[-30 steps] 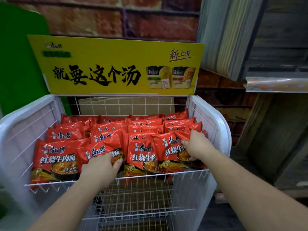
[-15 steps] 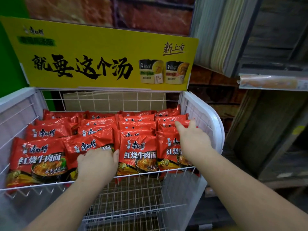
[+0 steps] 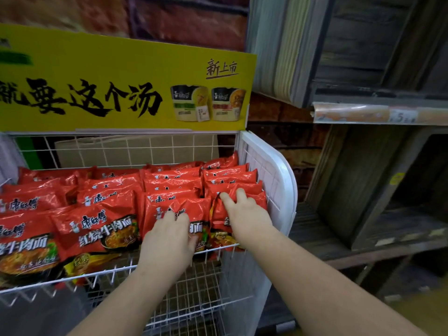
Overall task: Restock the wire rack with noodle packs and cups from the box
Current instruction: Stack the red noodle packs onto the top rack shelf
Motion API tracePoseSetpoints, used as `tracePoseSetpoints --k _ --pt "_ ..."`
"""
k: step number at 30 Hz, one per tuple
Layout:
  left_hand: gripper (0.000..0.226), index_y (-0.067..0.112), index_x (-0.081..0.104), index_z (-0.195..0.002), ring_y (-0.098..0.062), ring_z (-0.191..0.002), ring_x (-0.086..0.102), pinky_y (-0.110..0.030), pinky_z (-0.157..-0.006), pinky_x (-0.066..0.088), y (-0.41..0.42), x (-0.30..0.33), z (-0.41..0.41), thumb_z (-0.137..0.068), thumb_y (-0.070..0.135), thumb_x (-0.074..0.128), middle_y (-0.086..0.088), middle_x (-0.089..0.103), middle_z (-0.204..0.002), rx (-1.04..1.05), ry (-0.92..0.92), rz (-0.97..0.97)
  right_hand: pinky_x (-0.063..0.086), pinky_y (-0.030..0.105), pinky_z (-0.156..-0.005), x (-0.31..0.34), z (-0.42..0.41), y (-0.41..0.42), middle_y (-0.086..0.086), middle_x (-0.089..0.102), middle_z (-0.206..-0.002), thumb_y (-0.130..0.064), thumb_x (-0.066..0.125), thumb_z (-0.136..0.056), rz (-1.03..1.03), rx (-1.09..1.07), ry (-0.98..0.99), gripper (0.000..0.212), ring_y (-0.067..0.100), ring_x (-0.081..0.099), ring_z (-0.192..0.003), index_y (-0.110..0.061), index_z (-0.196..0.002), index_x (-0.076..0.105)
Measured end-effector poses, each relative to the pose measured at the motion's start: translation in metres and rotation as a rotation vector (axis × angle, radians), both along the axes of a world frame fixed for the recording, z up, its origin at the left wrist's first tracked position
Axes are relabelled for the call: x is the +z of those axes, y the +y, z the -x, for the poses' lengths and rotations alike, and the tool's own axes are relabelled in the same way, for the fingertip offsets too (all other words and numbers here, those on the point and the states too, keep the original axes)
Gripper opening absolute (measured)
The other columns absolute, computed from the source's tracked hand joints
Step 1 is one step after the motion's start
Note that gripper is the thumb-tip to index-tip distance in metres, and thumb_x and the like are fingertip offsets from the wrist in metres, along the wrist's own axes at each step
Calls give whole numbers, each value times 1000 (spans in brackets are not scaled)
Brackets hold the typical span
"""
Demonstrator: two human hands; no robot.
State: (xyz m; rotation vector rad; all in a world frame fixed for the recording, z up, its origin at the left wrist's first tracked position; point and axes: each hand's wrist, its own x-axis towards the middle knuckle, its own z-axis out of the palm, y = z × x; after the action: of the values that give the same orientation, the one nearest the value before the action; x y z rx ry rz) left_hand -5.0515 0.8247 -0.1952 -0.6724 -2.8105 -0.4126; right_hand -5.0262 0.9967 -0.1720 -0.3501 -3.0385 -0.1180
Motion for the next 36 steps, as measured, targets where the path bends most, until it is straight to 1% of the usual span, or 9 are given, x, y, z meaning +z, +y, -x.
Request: tracePoseSetpoints --k 4,7,10,13,16,23,26,30,36 --pt "21 24 50 -106 -15 -96 53 -28 -76 51 5 0 -7 -95 42 52 5 45 -101 -38 -8 26 46 49 -102 -1 -3 4 14 8 -160 -15 67 -88 53 42 -12 99 35 37 -134 -34 -155 -4" --pt "21 25 51 -108 -16 -99 54 -31 -82 52 13 4 -9 -95 42 51 4 47 -104 -66 -9 29 50 47 -97 1 -10 12 6 -6 -165 -10 71 -85 125 75 -23 113 33 42 -132 -41 -152 -14" --pt "22 24 50 -108 -20 -101 55 -34 -82 49 27 2 -14 -96 41 49 2 48 -105 -84 37 64 50 45 -97 4 -26 18 4 -8 -165 -19 71 -87 166 145 10 105 33 52 -124 -42 -154 -6" --pt "22 21 51 -106 -23 -100 54 -37 -80 48 45 -2 -27 -95 40 48 0 48 -101 -80 101 86 48 44 -100 3 -50 32 6 9 -162 -21 66 -89 209 220 158 83 32 50 -128 -36 -155 17" --pt "24 20 54 -105 -28 -102 56 -42 -79 48 67 -10 -55 -92 40 53 -3 52 -104 -40 128 88 53 41 -84 0 -88 52 1 34 -147 -21 62 -89 225 274 214 67 29 58 -114 -32 -149 34" --pt "22 22 52 -102 -26 -98 57 -38 -73 46 130 -4 -146 -94 42 50 -2 51 -101 -51 143 101 44 30 -79 10 -184 132 -5 60 -121 -33 53 -97 212 268 149 45 19 61 -106 -36 -141 42" --pt "22 21 52 -107 -27 -100 56 -40 -80 50 168 2 -184 -97 40 46 -3 51 -105 -63 67 121 49 35 -87 4 -219 175 -6 63 -120 -38 48 -100 276 223 48 41 18 60 -107 -33 -140 43" --pt "21 21 51 -107 -25 -91 57 -41 -75 53 218 -11 -215 -98 39 44 -2 53 -103 -117 -12 127 48 37 -94 -28 -247 229 -4 61 -129 -40 48 -99 330 114 -84 39 19 58 -115 -32 -138 47" --pt "17 21 52 -104 -24 -86 59 -42 -76 57 260 -103 -211 -97 35 46 -2 54 -102 -163 -230 159 49 36 -97 -143 -257 270 -1 66 -123 -35 53 -96 461 -75 -226 30 21 60 -112 -25 -122 62"
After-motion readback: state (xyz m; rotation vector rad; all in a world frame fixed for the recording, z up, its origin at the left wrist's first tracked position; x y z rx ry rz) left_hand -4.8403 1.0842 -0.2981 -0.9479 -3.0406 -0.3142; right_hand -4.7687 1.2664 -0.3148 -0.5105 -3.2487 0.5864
